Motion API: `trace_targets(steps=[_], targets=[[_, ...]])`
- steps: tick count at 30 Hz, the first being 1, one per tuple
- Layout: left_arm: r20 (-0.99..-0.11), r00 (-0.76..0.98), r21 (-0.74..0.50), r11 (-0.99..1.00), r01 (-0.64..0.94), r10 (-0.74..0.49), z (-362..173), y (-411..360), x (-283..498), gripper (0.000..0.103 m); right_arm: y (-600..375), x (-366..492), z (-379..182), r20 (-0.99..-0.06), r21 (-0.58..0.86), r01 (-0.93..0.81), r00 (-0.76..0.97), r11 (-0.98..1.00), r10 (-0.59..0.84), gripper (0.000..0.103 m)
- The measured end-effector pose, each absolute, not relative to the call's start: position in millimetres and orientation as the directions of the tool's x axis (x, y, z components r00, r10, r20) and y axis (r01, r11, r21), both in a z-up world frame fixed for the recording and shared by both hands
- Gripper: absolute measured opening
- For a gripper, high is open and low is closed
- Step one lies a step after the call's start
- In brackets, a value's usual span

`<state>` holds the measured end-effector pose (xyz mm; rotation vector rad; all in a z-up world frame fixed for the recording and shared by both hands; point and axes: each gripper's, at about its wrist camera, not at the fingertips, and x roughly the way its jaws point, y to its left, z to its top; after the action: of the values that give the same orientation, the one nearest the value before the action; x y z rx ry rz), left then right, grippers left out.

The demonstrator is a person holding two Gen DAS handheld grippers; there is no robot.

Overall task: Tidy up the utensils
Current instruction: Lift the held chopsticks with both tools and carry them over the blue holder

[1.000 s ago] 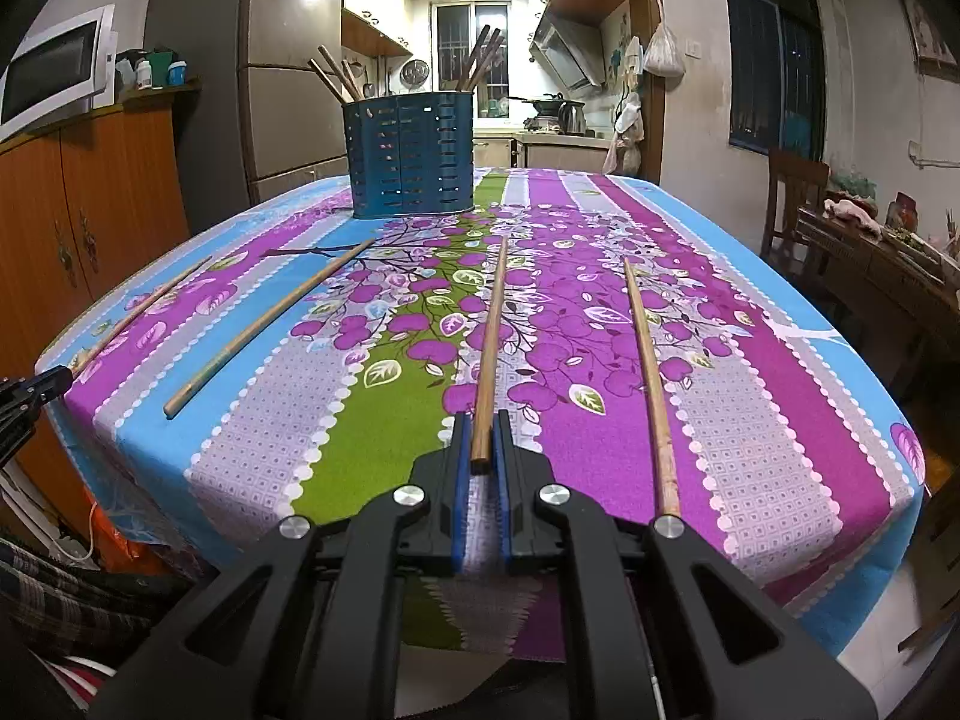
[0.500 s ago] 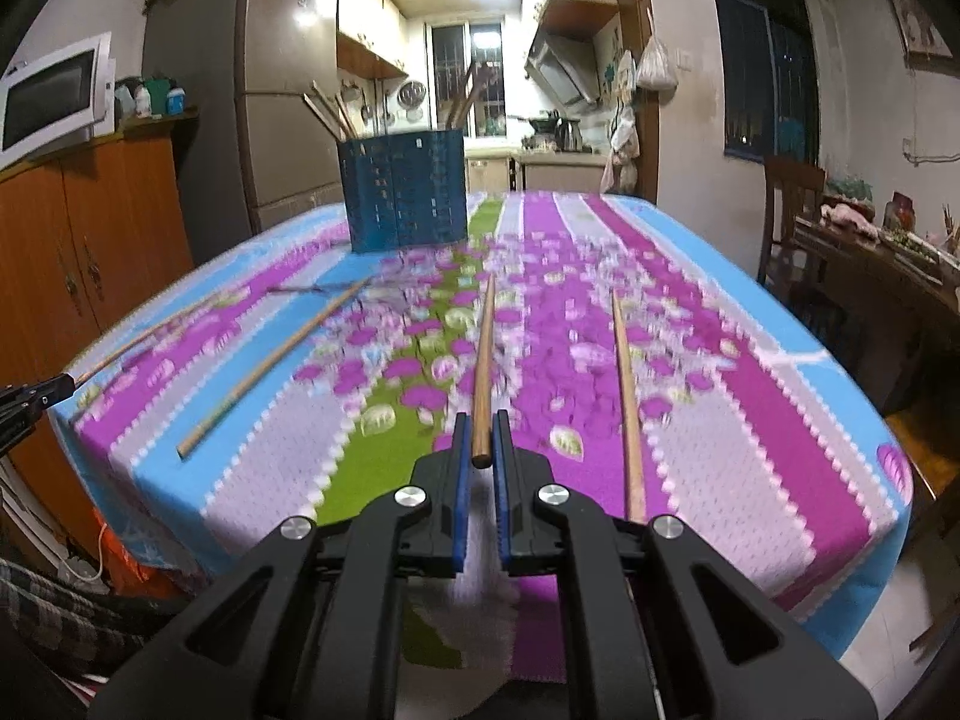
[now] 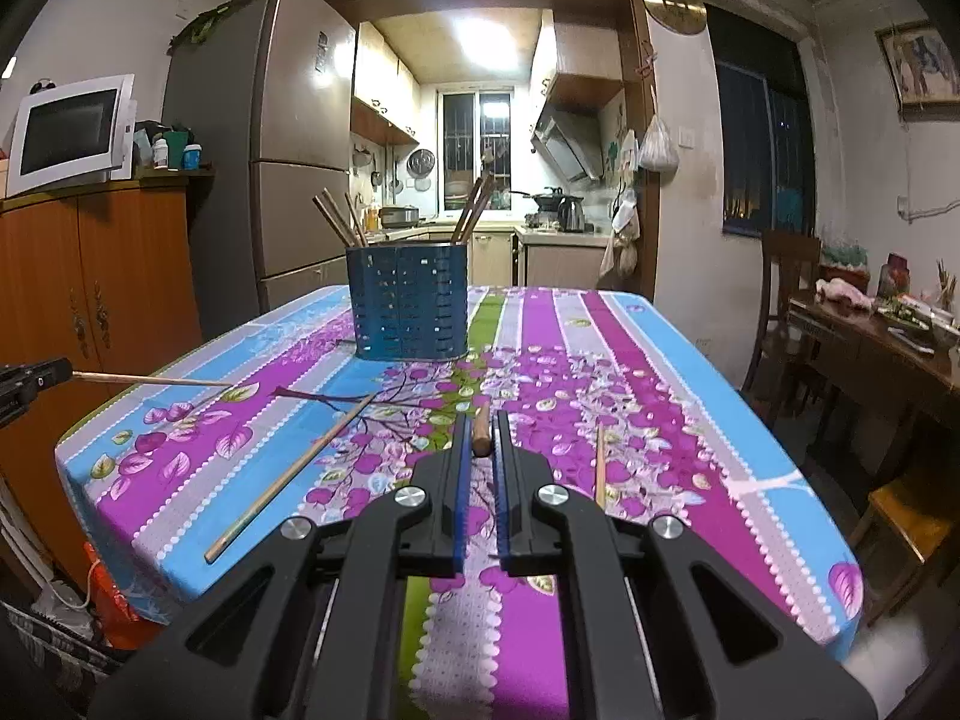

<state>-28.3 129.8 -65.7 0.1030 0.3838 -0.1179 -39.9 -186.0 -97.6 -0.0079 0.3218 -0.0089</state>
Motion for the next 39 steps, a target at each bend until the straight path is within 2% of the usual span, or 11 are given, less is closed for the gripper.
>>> trace_targets(steps=[16,22,29,39], targets=[[-0.319,0.941,0.113,0.982,0.152,-0.109,-43.0,121.6,-25.7,0.007,-177.5,-40.4,-71.5,-0.215,-0.072,0.001,0.976,0.997,-0.016,0.005],[-0.261,0.961,0.165,0.976,0.139,-0.093,-33.3,111.7,-27.6,0.007,-173.8,-38.8,-61.1,-0.185,-0.083,-0.011,0.983,0.996,-0.004,0.005],[-0.170,0.982,0.287,0.949,0.128,-0.081,-32.2,85.0,-40.6,0.007,-168.6,-37.0,-51.9,-0.167,-0.093,-0.022,0.986,0.995,0.007,0.005],[-0.113,0.990,0.328,0.937,0.119,-0.086,-18.2,75.6,-32.5,0.007,-171.0,-31.8,-40.0,-0.152,-0.089,-0.052,0.988,0.995,0.038,0.005]])
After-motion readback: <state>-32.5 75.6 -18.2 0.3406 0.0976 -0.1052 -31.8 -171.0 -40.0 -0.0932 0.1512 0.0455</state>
